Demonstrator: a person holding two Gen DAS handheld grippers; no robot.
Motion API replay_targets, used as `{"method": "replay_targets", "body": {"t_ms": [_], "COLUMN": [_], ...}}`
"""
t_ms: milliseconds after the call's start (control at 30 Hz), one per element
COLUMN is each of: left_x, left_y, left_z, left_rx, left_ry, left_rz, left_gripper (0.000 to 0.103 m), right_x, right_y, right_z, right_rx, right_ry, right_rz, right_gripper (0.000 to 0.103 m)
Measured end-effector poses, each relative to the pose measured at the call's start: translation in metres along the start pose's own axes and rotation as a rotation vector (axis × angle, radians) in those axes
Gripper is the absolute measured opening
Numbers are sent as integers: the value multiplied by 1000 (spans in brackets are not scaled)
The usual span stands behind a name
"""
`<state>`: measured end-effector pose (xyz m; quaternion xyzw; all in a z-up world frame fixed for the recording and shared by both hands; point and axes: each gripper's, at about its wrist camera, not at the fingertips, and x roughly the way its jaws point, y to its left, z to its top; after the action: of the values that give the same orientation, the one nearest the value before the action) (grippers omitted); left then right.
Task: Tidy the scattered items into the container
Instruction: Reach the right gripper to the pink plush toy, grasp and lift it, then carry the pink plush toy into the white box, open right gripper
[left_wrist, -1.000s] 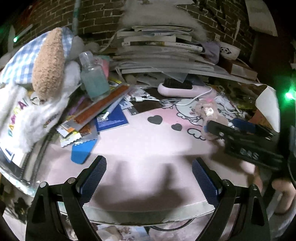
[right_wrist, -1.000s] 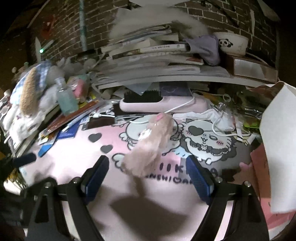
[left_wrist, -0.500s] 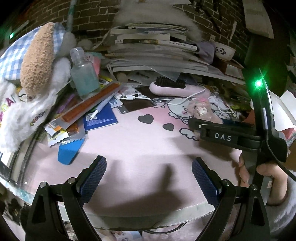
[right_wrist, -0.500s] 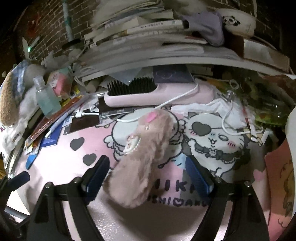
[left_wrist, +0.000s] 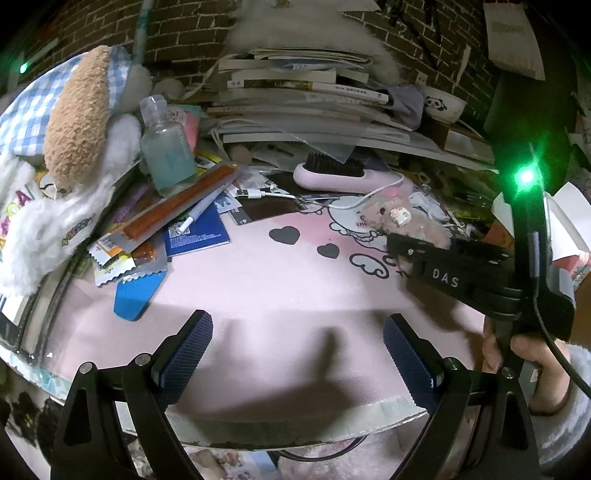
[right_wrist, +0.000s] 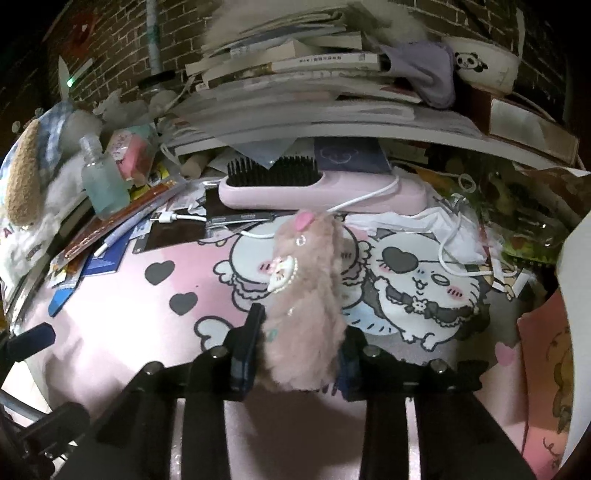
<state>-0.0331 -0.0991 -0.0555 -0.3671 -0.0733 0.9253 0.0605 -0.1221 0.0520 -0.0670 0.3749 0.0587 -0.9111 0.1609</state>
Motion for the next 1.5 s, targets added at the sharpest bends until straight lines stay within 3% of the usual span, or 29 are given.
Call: {"method": "replay_targets", "body": {"t_ms": [367,700,967,1233,1500], "left_x": [-10,-17,-16,-11,-3], "left_y": [-5,-21,-38,-48,-60], "left_z": [-4,-3,-3,-1,2], "left_rx": [-6,16,45,61,81], "left_ry": [-11,-14,-5,7,21], "left_rz": [-9,-25,-38,-48,-58], "left_gripper": [93,93,93,93,93], "right_x": [-43,-109,-153,-172,-178], "right_y": [-1,-11,-44,-96,-151], "right_z": [2,5,8,11,13], "right_rx": [-4,-1,-14,-45,-87], "right_ry": [-120,-233,-289,-233,-64], "right_rz": [4,57,-29,-178,-291], "right_gripper": [28,28,28,28,28]}}
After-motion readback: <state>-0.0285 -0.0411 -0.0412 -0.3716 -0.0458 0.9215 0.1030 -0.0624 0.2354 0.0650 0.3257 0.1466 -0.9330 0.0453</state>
